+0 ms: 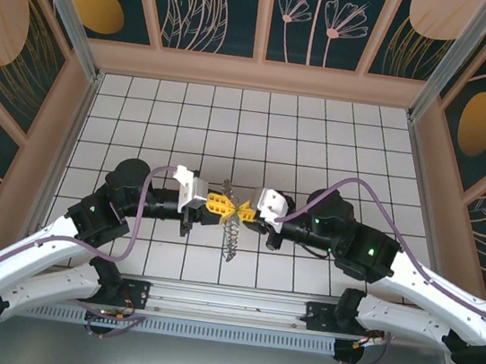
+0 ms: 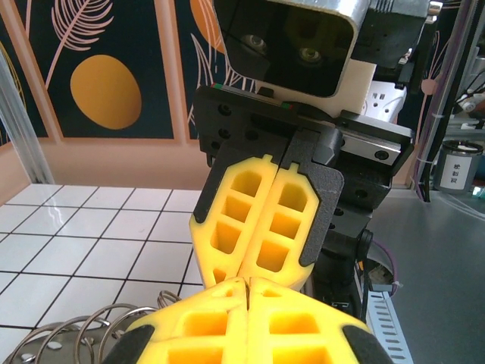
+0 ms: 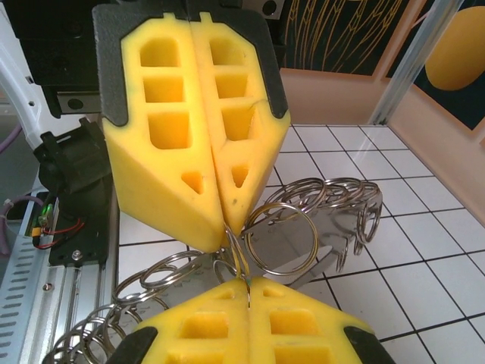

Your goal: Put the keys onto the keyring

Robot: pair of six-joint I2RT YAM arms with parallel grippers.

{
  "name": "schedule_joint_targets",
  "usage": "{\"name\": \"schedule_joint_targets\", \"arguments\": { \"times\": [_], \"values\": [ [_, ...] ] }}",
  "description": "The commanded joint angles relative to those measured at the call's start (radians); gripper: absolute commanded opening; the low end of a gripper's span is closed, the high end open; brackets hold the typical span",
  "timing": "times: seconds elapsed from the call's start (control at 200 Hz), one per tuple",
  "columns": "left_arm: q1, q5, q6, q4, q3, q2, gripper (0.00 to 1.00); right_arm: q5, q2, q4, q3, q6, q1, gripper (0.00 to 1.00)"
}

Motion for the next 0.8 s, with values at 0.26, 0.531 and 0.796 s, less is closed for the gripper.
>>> {"name": "schedule_joint_targets", "arguments": {
  "times": [0.26,0.531,0.796],
  "values": [
    [-0.008,0.093,0.001,0.097,0.024,-0.018,0.00,-0.013,0.025,0.000,0.007,0.009,-0.035,0.01],
    [-0.008,0.111,-0.011,0.113,0.024,-0.016,0.00,-0.052,0.020,0.035,0.007,0.000,-0.056,0.00],
    [-0.008,0.118,-0.011,0.118,0.024,-0.008,0.00,-0.100,0.018,0.060,0.002,-0.007,-0.065,0.00]
  ]
}}
